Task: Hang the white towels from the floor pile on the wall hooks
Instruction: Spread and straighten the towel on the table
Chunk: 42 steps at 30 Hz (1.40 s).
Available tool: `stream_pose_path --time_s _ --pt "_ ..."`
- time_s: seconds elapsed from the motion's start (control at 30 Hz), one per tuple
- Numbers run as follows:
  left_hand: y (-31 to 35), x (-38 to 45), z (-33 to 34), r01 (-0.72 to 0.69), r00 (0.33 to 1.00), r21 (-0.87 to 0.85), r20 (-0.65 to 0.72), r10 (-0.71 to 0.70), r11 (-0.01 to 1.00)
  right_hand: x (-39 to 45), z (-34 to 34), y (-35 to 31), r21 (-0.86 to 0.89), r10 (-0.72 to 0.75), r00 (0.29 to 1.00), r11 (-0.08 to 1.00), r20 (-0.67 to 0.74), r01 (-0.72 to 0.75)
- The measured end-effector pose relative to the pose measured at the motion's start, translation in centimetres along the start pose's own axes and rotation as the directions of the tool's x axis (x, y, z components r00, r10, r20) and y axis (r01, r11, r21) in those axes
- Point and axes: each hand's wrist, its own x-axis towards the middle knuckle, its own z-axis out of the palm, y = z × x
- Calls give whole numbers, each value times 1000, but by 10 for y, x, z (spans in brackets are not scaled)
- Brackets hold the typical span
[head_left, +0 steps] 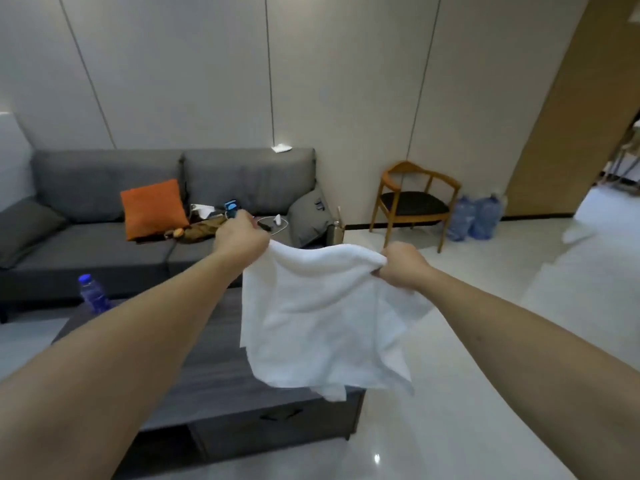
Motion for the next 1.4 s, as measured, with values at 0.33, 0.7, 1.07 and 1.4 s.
stream_pose_path --time_s 0.33,0.7,1.07,1.4 --pt "152 30 151 -443 752 -295 392 530 847 69 -60 32 -166 68 958 979 -279 -118" --pt "318 76 286 -273 501 -490 662 557 828 172 -139 207 455 200 937 889 -288 -50" --pt "423 183 370 -25 735 -521 569 369 853 317 -154 326 608 92 989 794 -119 0" --pt "429 317 388 -133 843 -524 387 374 842 463 -133 303 586 -52 992 802 -116 110"
